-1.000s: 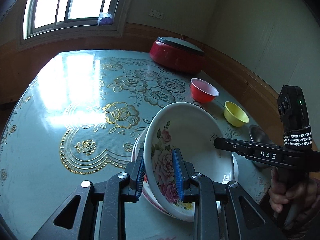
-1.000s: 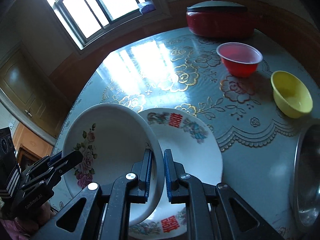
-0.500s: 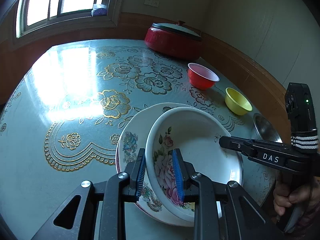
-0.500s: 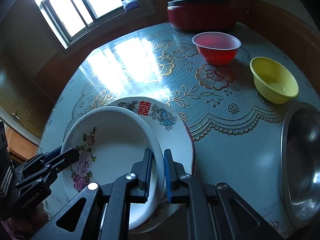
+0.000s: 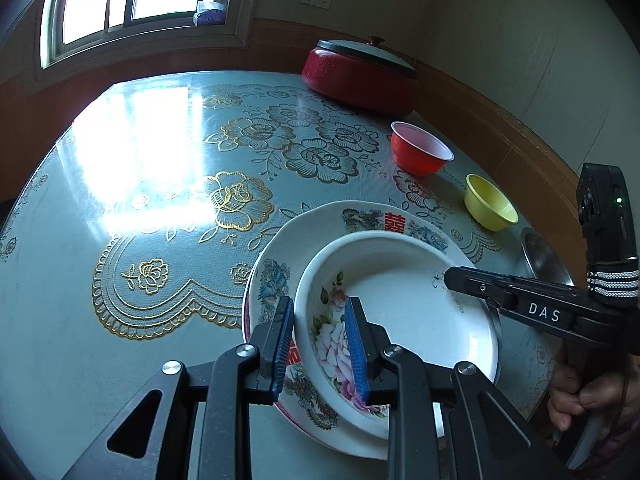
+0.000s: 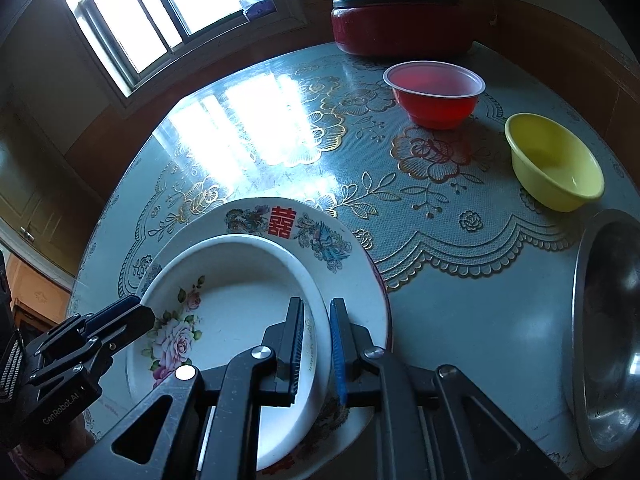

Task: Organize plates and bowls
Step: 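Lower the pink-rose bowl onto the red-character plate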

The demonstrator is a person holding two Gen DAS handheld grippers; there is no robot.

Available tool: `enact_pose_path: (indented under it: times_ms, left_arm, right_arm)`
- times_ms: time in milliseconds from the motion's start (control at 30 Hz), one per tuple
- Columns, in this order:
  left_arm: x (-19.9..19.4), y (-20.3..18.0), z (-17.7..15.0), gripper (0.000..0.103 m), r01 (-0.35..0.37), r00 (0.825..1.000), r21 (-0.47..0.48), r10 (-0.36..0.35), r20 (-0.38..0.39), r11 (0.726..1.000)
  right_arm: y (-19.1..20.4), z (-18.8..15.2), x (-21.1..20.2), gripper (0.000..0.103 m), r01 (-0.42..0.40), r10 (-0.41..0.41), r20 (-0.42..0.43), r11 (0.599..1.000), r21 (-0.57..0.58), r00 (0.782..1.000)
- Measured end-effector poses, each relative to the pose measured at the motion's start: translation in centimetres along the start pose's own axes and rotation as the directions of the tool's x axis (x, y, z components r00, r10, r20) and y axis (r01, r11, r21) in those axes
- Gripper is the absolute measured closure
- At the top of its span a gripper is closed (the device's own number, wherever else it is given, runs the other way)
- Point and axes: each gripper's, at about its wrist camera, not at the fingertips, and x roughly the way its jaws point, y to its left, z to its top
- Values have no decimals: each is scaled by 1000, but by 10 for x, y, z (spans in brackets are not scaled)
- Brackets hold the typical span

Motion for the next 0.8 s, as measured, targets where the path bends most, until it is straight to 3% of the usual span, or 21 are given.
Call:
enact_pose_path:
  times_ms: [167,300,400,567,800]
  left_arm:
    - [-9,-17,2,79,15,998,80,-20,52,997]
    - [-7,-12,2,79,-6,999,58,3,43,998]
    - [-8,-6,2,79,-26,999,39,24,42,999]
    - [-10,-4,-2,79,-48,998,39,47,44,998]
    - [-17,1,-5,77,-59,997,34,57,49,998]
  right_arm:
    - [0,1,3,89,-28,28,-6,999,19,1000]
    - [7,2,1,89,29,-29,24,999,-21,999]
    - [9,1,0,83,19,-18,3,999,-46,1000]
    - [7,0,-2,83,21,-21,-19,999,-32,1000]
    - [10,-4,-8,75,54,-54,0,998,-27,999]
